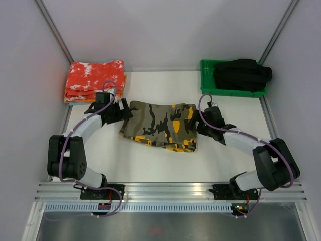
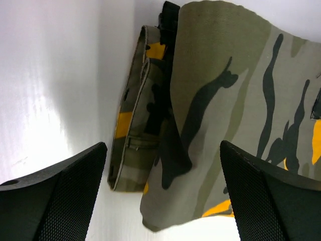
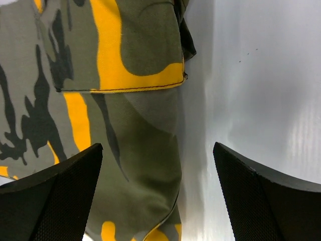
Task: Fold and stack the trousers
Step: Neatly place the folded trousers to the corner
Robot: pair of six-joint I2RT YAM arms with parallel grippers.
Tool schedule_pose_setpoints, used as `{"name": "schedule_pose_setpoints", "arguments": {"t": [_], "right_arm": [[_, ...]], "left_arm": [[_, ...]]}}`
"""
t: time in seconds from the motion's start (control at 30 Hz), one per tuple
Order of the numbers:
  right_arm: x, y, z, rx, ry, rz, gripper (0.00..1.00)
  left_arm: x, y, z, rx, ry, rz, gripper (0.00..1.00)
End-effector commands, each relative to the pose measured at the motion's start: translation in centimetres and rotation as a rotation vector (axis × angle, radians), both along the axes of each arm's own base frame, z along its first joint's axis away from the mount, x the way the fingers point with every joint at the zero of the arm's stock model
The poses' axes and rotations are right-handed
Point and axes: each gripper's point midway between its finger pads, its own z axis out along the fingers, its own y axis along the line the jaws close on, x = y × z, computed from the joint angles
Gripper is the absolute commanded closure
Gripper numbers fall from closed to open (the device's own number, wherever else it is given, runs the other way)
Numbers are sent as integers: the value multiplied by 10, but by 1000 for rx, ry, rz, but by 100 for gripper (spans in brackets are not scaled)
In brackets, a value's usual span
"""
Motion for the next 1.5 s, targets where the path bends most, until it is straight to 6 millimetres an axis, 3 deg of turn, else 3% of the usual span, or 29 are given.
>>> {"name": "schedule_pose_setpoints", "arguments": {"t": [0.0, 0.17, 0.3, 0.43, 0.5, 0.53, 0.6, 0.63, 0.67, 0.7, 0.73, 0.8, 0.87, 0.93, 0.97, 1.03, 1.07, 1.1, 1.13, 1.17, 1.2, 1.23, 1.27, 1.3, 1.33, 1.4, 1.43, 1.47], "right_arm": [[18, 14, 1, 59, -34, 3, 2], [18, 14, -15, 32, -3, 16, 2], [20, 16, -23, 25, 15, 26, 3], [22, 19, -31, 30, 35, 38, 10], [21, 19, -35, 26, 47, 36, 19], [20, 19, -38, 24, 51, 38, 23], [22, 18, -38, 19, 50, 35, 41], [22, 18, -40, 14, 53, 34, 59], [24, 19, -38, 13, 46, 40, 68], [25, 20, -38, 12, 49, 46, 78], [25, 21, -38, 12, 52, 53, 96], [35, 28, -27, 26, 30, 74, 100], [49, 39, -9, 46, -5, 105, 100], [60, 47, 7, 61, -33, 133, 100], [79, 57, 32, 85, -87, 145, 100], [92, 69, 50, 111, -107, 177, 100], [111, 80, 83, 140, -174, 191, 100], [118, 87, 90, 156, -180, 212, 100], [127, 92, 105, 171, -213, 222, 100], [140, 100, 136, 191, -263, 230, 100], [148, 104, 151, 204, -290, 235, 100], [156, 108, 156, 211, -300, 238, 100], [169, 115, 190, 238, -367, 244, 100], [175, 121, 192, 251, -365, 261, 100], [185, 128, 226, 282, -428, 272, 100], [195, 141, 231, 325, -426, 301, 100], [201, 149, 259, 354, -480, 317, 100], [205, 156, 266, 374, -493, 330, 100]], "left_arm": [[25, -18, 3, -54, -73, -91, 2], [15, -15, -37, -41, 20, -85, 3], [14, -7, -49, 7, 52, -70, 4], [11, -19, -60, -34, 71, -102, 14], [6, -27, -66, -46, 91, -127, 23], [5, -30, -67, -50, 96, -130, 36], [3, -34, -70, -53, 106, -133, 52], [3, -34, -71, -53, 106, -130, 58], [4, -32, -72, -48, 108, -122, 63], [7, -32, -70, -45, 104, -114, 80], [8, -30, -69, -38, 107, -103, 92], [16, -25, -64, -29, 90, -77, 98], [26, -19, -48, -35, 52, -57, 98], [50, -13, -8, -31, -46, -51, 98], [53, -8, 4, -14, -60, -42, 98], [80, -1, 64, 15, -199, -47, 98], [84, 2, 79, 31, -212, -42, 98], [100, 4, 122, 41, -303, -48, 98], [107, 6, 142, 49, -340, -46, 98], [113, 10, 156, 63, -364, -32, 98], [121, 12, 189, 64, -425, -27, 98], [126, 20, 204, 64, -451, -9, 98], [130, 23, 212, 56, -464, -8, 98], [135, 28, 238, 48, -507, 7, 98], [138, 45, 249, 49, -524, 42, 98], [145, 59, 270, 50, -558, 68, 98], [148, 71, 276, 64, -570, 94, 98], [151, 80, 287, 83, -595, 122, 98]]}}
